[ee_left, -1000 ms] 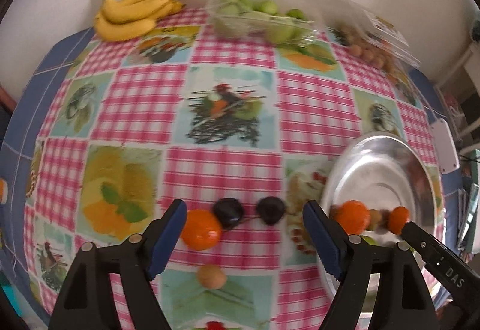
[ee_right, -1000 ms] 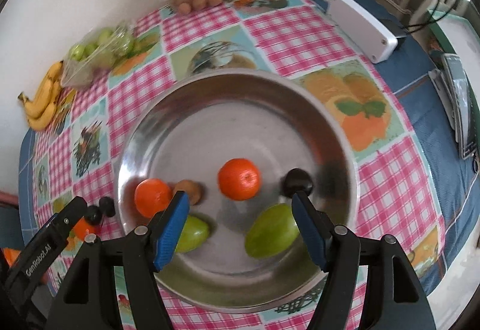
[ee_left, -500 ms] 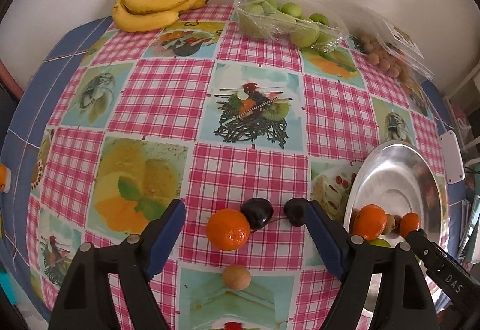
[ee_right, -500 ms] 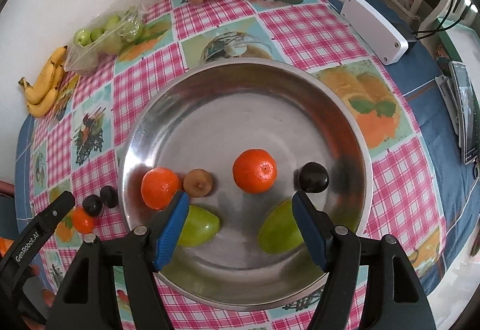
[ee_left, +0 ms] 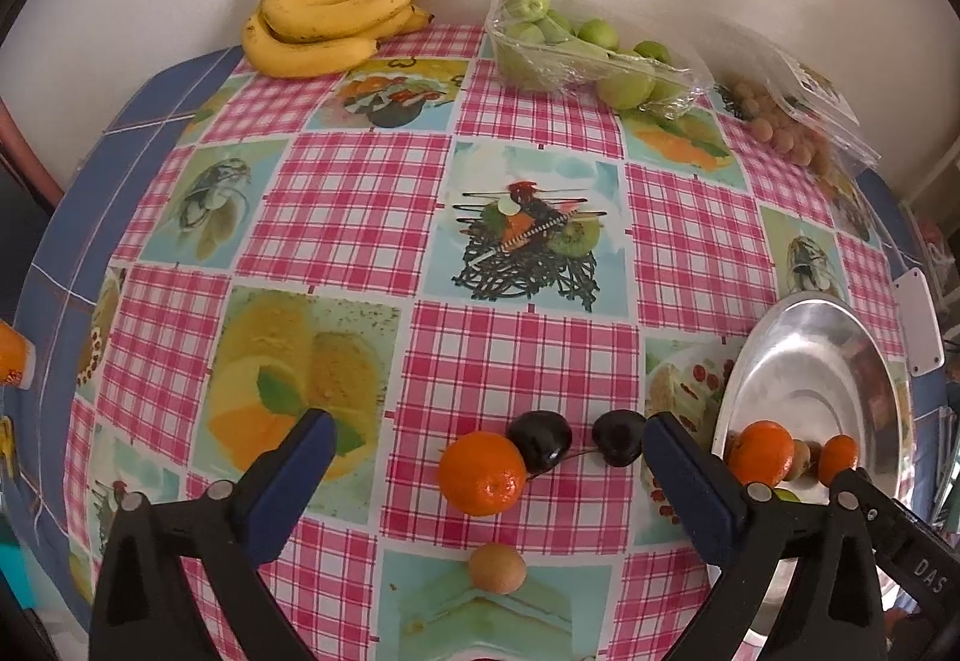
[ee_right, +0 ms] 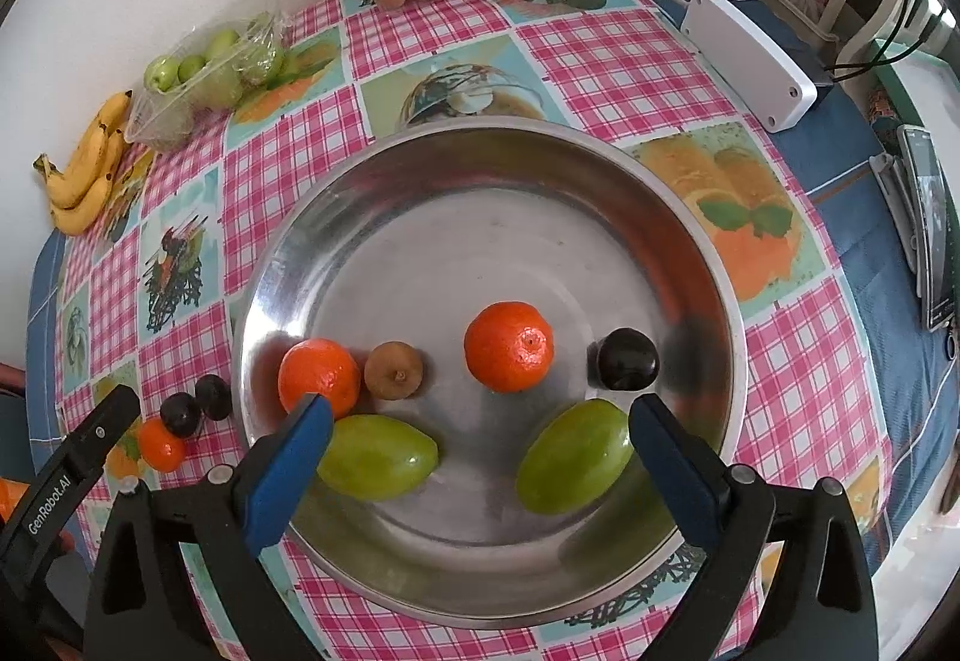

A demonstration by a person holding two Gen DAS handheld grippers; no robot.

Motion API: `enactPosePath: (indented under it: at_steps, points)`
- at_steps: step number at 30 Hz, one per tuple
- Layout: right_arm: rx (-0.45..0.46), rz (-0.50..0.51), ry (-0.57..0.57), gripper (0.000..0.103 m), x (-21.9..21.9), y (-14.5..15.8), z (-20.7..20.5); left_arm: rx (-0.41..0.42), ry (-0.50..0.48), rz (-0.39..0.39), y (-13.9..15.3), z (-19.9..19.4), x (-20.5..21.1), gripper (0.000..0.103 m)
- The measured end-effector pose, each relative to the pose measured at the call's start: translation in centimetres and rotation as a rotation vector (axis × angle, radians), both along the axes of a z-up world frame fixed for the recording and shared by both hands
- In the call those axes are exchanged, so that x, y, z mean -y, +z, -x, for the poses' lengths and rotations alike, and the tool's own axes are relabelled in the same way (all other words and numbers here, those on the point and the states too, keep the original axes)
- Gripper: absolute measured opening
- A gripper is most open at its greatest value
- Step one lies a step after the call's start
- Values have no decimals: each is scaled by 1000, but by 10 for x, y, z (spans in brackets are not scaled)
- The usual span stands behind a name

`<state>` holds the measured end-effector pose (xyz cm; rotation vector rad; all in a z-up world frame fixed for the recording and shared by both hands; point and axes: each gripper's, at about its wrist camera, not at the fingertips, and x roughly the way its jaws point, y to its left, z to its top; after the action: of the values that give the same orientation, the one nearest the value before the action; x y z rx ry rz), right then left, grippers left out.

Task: Organize fruits
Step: 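Withdraw both open tools from the bowl, then move both open tools toward the remaining orange and plums on the cloth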

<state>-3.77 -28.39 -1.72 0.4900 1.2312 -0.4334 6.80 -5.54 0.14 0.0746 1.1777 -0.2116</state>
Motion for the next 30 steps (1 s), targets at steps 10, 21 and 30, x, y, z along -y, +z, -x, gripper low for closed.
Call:
enactPosePath:
  at_steps: [10, 21, 30]
  points:
    - [-21, 7, -1, 99, 0, 1, 1, -7, -10, -11, 2, 2, -1, 103]
    - [-17, 12, 41, 99, -22, 10, -7, -18, 48, 24, 8, -1, -29, 103]
    - [-8, -6, 119, 99, -61, 13, -22, -14, 149, 43, 12, -5, -73, 103]
